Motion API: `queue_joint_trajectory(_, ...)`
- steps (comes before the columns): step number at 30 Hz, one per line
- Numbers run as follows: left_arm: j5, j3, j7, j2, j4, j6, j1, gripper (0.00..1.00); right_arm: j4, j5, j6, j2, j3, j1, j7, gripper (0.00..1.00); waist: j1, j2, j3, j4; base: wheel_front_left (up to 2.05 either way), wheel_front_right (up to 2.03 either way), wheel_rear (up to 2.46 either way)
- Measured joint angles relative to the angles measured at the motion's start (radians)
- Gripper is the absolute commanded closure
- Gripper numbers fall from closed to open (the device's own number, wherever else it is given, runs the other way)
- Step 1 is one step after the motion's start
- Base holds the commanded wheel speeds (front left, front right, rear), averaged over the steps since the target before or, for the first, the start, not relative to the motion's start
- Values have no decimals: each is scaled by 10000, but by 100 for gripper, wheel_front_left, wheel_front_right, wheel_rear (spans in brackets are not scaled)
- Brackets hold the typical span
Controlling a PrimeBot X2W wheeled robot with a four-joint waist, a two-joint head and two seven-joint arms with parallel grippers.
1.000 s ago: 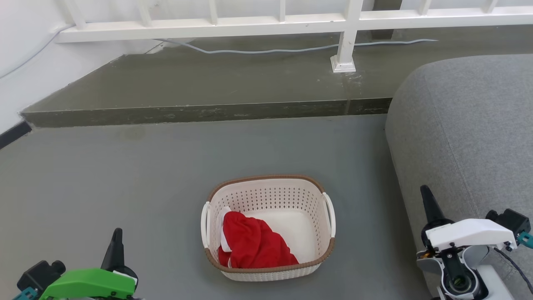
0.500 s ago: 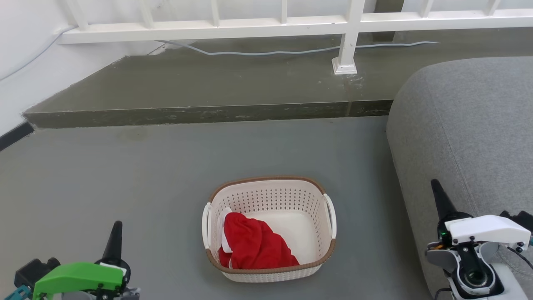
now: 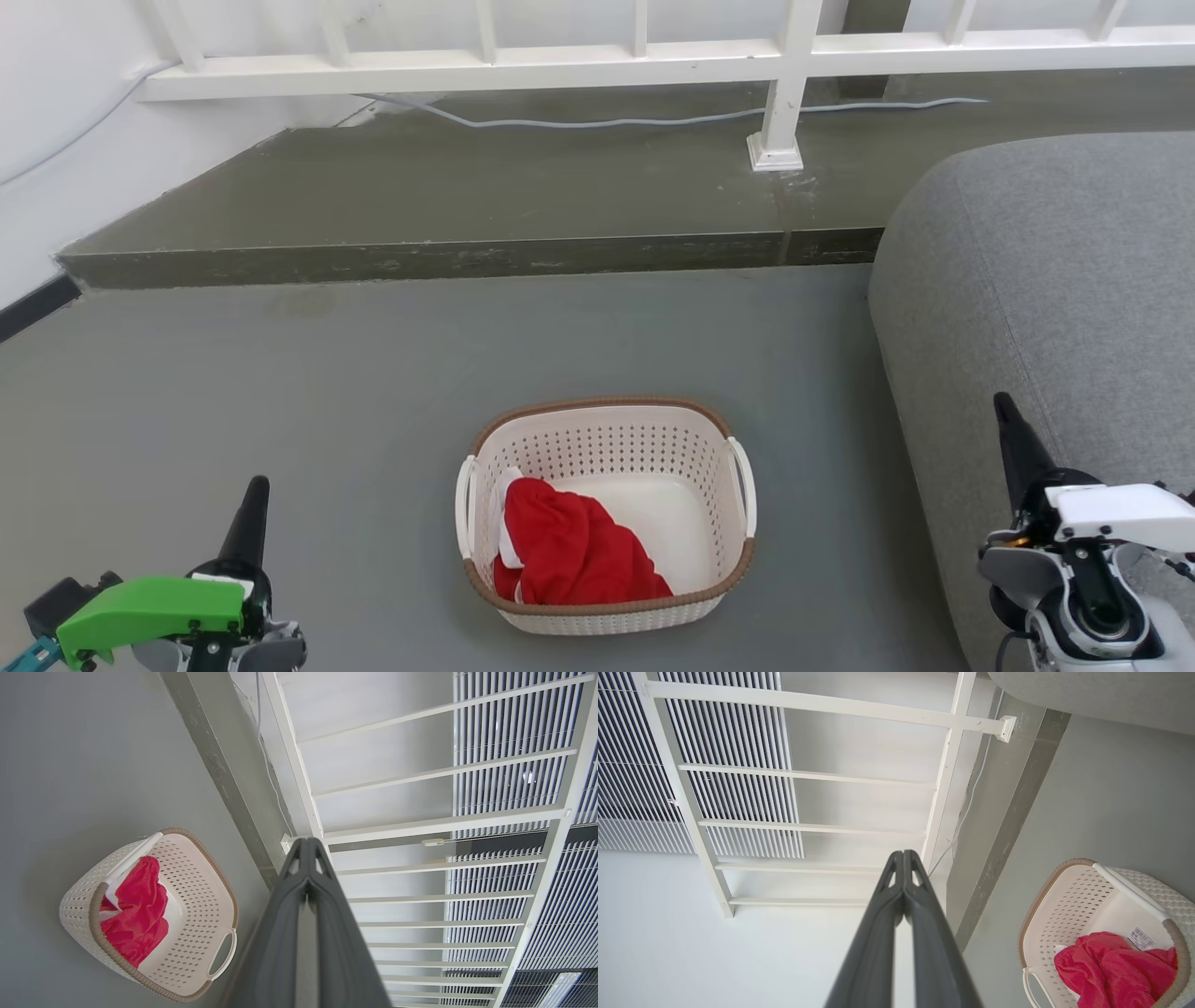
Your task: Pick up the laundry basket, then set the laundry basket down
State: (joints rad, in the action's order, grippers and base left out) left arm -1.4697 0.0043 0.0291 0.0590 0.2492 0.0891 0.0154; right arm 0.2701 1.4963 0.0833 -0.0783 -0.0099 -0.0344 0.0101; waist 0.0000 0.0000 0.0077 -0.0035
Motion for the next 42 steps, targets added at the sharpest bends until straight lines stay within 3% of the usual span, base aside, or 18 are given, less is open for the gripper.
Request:
queue_joint_trajectory(13,-1651,253,407,2,192,318,321,100,2,1643,309,-38,-487,-165,384,100,0,0,-47,36,0,0,0)
queue_joint_trajectory(42,-1653,268,408,2,288,334,389,100,40,1668,311,-42,-510,-188,393,100,0,0,-51,36,0,0,0)
